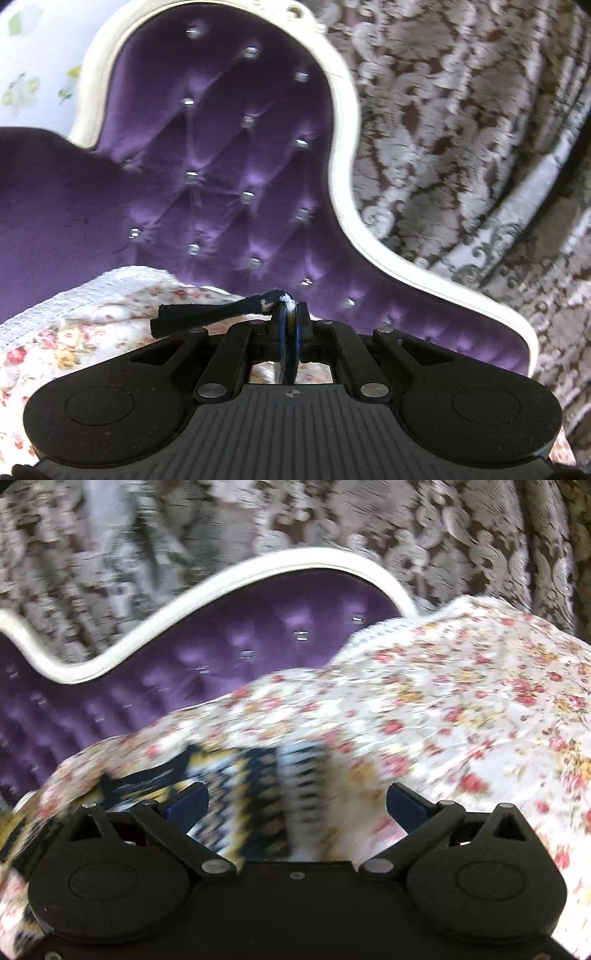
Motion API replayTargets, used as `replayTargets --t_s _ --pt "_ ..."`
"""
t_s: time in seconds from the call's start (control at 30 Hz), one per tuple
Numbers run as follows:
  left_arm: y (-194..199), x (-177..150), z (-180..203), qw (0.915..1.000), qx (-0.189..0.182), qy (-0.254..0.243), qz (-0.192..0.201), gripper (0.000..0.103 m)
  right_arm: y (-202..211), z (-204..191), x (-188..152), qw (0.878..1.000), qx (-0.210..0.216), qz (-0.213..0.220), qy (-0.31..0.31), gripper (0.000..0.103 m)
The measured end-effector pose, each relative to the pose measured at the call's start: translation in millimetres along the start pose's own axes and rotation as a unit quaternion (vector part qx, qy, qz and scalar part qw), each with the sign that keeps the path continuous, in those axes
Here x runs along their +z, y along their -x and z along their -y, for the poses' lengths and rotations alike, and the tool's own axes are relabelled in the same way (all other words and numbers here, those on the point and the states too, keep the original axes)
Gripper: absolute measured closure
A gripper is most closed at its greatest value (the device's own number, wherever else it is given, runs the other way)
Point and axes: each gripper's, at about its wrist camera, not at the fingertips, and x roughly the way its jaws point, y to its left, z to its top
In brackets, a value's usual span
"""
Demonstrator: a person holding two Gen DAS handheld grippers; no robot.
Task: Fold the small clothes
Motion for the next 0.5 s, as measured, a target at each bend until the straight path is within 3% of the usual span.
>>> replayTargets --t_s 0.03,0.1,0.13,0.33,0.37,0.4,0.5 --pt "1 -1 6 1.0000 -0.004 -0.005 -0.001 0.099 -11 2 3 1.000 -0.005 -0.005 -0.001 0.005" --pt "1 -3 20 0.9997 -0.010 -0.023 -0.004 0.099 -27 5 5 1.000 -0.009 -0.015 0.003 0.030" --pt "2 -5 26 0.9994 -0.013 -0.031 -0.002 0.099 -33 6 5 1.000 -0.009 -0.020 0.005 0.034" --pt "7 -12 49 0.9983 -0.033 -0.049 -0.004 0.099 -57 9 0 0.999 0.019 -0.046 -0.014 0.042" --pt "8 -12 51 0.9981 -0.035 -0.051 -0.004 0.099 -58 8 0 0.998 0.022 -0.051 -0.013 0.062" --pt "8 -14 54 0.9978 -0.037 -0.054 -0.004 0.099 -61 7 0 0.998 0.023 -0.062 -0.008 0.089" --pt "10 -17 62 0.9974 -0.040 -0.061 -0.004 0.099 -59 0 12 0.997 0.002 -0.066 0.030 0.092"
